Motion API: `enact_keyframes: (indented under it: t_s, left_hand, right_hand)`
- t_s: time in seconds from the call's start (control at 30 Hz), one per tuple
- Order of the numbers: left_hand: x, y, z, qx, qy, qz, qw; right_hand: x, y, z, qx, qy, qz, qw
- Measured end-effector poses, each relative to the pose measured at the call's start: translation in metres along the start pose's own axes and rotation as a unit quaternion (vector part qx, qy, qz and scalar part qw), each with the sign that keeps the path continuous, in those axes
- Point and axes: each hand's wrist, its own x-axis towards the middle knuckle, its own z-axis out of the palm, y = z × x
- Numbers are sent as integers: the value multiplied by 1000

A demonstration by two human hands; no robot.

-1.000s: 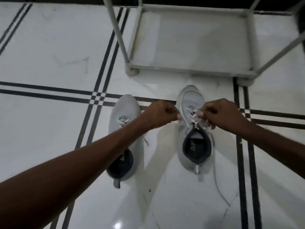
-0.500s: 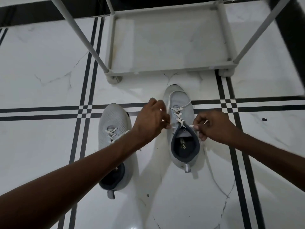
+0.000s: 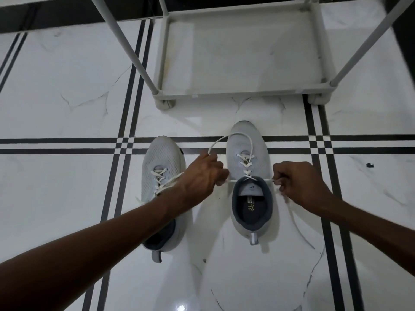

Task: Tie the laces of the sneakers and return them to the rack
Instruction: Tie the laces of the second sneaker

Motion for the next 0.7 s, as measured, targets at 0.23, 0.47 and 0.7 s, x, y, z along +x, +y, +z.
enact_keyframes:
  t_s: [0.23,0.47,0.7]
  left_hand:
    - [-3,7,-17,-46,74,-256,963]
    - [24,26,-12,-524,-22,-511,681]
    - [52,29,-43,-644,5,-399,653]
  right_hand:
    - [-16,-6,-6,24,137,39,989]
    - [1,-34,-7,408,-69,308,856]
    - [28,-59,-49,413,27,136,900]
